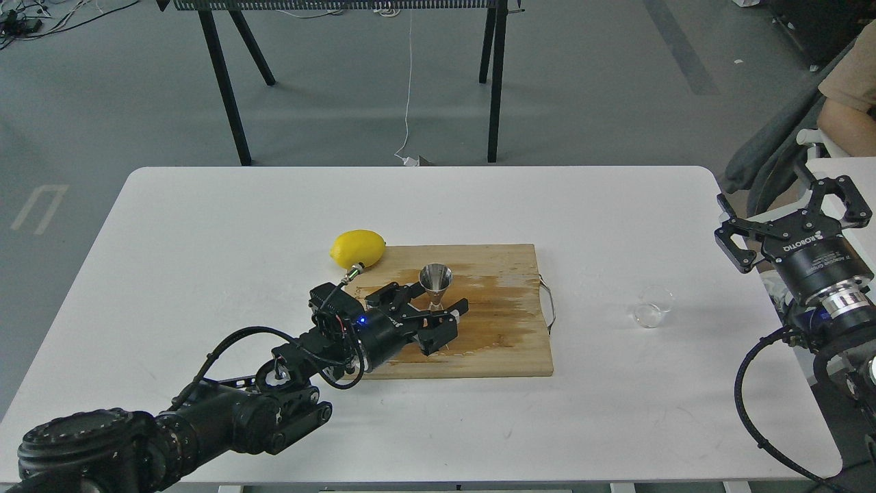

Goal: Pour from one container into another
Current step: 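Carry the jigger with the left gripper onto the wooden board, then set the jigger upright on the board and open the left gripper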

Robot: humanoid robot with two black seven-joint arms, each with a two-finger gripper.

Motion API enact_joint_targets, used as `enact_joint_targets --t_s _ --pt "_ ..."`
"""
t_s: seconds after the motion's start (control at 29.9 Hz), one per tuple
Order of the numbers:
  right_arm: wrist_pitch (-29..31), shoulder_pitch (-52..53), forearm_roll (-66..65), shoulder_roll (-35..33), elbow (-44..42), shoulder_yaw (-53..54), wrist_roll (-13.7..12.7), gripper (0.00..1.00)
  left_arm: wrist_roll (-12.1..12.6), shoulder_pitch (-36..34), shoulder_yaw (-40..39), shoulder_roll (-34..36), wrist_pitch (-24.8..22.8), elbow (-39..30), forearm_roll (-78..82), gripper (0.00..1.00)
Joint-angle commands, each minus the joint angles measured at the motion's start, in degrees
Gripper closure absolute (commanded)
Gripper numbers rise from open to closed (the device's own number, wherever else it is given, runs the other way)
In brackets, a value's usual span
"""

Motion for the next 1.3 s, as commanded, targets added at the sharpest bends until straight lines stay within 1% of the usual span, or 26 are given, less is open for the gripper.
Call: enact_joint_targets --t_s 0.0,0.37,0.5,0.77,1.1,1.27 --pt "0.0 -0.1 0.0 0.0 0.0 0.0 0.0 0.01 0.0 0.2 0.0 0.0 0.0 0.0 0.0 0.12" --pt "0.0 -0.4 0.1 0.0 0.1 0.1 0.0 0.01 0.0 0.8 0.0 0.0 0.0 0.0 0.0 0.12" --pt "0.0 -0.4 0.1 0.0 0.2 0.1 0.0 0.01 0.0 0.9 0.0 1.8 0.0 0.0 0.0 0.12" --pt "0.0 -0.4 0.1 0.0 0.2 0.1 0.0 0.01 0.0 0.9 0.0 2.5 0.0 -0.1 0.0 0.12" --pt "0.0 -0.5 0.1 0.0 0.2 0.1 0.0 0.01 0.0 2.3 0.0 5.2 0.0 -4.7 0.0 0.12" --pt "0.0 -0.5 0.1 0.0 0.2 0.1 0.0 0.01 0.0 2.8 -0.4 8.9 0.0 -7.1 -0.2 0.12"
